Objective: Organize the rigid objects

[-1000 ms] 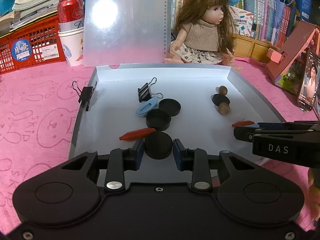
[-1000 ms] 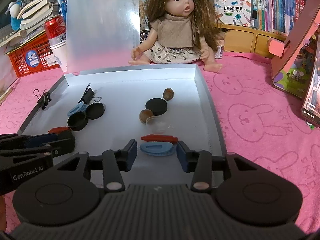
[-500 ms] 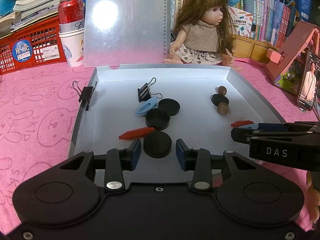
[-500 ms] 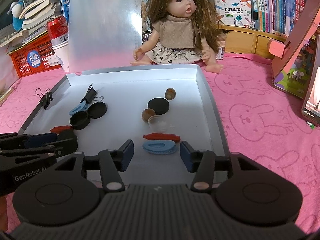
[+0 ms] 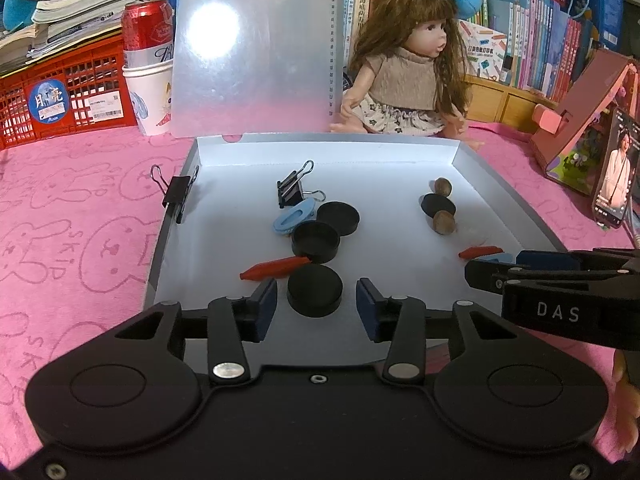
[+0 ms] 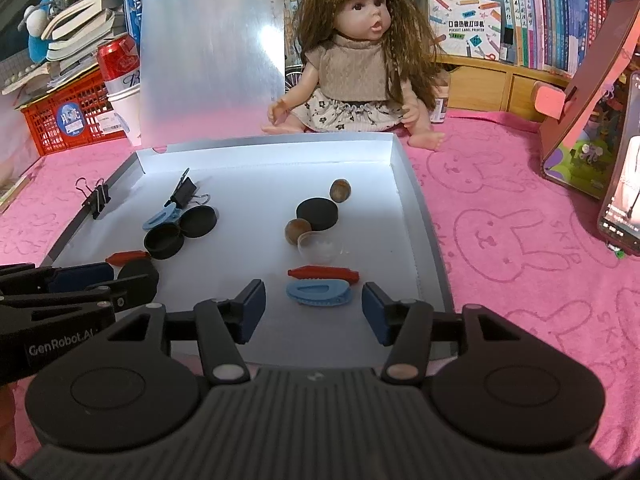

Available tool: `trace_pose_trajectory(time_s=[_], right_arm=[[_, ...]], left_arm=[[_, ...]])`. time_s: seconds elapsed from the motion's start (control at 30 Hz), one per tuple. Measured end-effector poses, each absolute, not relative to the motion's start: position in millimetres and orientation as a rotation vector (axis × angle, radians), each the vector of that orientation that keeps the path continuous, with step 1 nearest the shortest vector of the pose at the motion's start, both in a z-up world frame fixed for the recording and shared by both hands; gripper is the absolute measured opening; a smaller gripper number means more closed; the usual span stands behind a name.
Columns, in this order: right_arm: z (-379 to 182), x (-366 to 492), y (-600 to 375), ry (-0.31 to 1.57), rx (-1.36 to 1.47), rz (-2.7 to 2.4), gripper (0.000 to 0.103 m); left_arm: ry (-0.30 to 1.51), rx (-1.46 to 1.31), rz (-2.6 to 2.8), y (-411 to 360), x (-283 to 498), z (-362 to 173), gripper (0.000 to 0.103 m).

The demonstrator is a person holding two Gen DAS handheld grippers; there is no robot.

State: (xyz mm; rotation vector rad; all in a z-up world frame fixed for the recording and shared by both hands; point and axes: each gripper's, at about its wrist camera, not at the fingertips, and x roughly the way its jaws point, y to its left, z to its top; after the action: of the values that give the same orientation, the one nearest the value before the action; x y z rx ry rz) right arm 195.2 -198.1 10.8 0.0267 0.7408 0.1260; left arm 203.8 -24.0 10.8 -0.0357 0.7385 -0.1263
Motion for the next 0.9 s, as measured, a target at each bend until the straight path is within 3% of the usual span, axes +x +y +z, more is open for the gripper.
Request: trace_pose_trajectory(time_s=[0.43, 0.67, 0.9], right_arm=[[34.3, 177.7, -195.2, 0.684, -0.01, 0.115, 0.077], [47.9, 167.8, -196.8, 0.649, -0.005, 0.1, 0.087], [54.0, 159.4, -198.9, 0.622, 0.012, 0.095, 0.093]], left_arm=[[0.682, -0.06, -0.149, -19.3, 183.8, 34.6, 0.061], [0.627, -0.048, -0.146, -17.0, 168.1, 53.2, 0.079], [0.604, -0.017, -0.121, -15.4, 156.8, 59.0, 0.084]])
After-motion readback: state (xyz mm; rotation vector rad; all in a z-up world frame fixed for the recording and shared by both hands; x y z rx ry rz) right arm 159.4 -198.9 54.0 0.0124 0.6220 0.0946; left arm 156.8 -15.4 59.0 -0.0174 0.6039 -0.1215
